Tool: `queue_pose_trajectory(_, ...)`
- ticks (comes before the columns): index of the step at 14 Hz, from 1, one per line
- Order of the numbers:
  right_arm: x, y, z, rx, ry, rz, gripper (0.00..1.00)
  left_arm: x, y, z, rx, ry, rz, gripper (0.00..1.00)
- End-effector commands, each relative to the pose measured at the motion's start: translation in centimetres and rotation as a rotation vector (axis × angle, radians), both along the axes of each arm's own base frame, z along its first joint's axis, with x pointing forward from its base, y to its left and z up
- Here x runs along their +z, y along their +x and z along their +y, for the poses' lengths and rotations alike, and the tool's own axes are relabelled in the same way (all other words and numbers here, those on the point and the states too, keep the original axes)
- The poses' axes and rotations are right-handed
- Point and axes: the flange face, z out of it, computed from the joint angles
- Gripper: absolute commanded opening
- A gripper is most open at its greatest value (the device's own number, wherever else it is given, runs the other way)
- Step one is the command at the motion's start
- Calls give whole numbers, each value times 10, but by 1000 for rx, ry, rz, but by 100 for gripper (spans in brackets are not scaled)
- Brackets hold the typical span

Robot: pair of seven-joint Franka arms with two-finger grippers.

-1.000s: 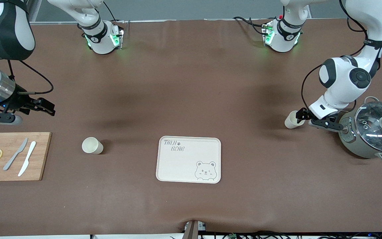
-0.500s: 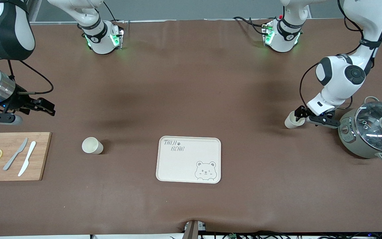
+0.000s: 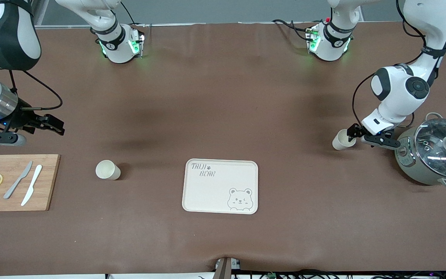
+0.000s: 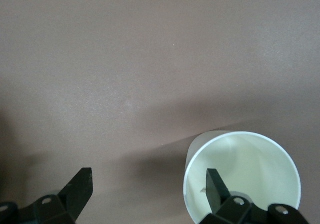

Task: Place white IKEA cup upright on tray with both arms
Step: 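Lower the left gripper around the cup rim and close it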

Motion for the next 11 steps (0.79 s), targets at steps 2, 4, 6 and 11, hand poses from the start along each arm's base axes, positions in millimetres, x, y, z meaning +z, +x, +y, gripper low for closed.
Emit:
queue_pose_trajectory(2, 1, 2, -1, 3, -11, -1, 100, -1, -1, -2, -20, 7, -17, 100)
queue_pose_trajectory(4, 1, 2, -1, 3, -11, -1, 100, 0, 0, -4, -23, 6, -19, 100)
queue_pose_trajectory(6, 1, 2, -1, 3, -11, 1, 100, 1, 1, -6, -24, 5, -20, 100)
queue_pose_trajectory(11, 1, 2, -1, 3, -11, 1, 100, 0, 4, -17, -35, -5, -22, 100)
